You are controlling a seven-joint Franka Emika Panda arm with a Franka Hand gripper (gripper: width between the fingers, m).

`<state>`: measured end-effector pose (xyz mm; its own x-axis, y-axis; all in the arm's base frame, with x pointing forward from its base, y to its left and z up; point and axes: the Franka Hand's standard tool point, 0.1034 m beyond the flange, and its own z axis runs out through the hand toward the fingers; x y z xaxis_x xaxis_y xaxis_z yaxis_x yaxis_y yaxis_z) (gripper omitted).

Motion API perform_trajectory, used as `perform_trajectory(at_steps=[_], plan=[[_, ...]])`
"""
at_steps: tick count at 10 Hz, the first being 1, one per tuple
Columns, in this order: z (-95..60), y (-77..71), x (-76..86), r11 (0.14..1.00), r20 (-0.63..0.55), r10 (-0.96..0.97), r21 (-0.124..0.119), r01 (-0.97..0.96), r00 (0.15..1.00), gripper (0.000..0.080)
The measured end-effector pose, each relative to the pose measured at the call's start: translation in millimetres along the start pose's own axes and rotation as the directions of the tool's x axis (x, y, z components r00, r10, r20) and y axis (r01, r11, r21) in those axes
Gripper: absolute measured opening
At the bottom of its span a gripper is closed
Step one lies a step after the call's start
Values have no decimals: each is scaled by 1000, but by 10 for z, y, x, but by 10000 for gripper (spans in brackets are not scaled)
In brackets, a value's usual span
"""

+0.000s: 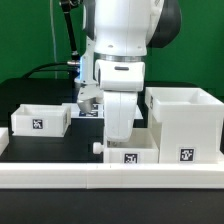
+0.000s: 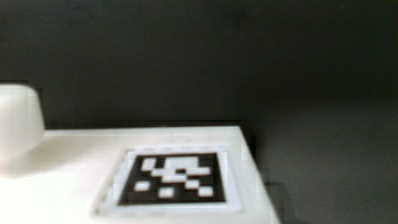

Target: Assemble drawer

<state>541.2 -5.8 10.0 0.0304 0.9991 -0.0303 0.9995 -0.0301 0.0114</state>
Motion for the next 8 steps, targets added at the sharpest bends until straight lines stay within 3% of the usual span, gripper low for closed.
perform_trajectory(at_steps=[8], plan=[[5, -7, 17, 998, 7, -59, -7, 59, 998, 42]])
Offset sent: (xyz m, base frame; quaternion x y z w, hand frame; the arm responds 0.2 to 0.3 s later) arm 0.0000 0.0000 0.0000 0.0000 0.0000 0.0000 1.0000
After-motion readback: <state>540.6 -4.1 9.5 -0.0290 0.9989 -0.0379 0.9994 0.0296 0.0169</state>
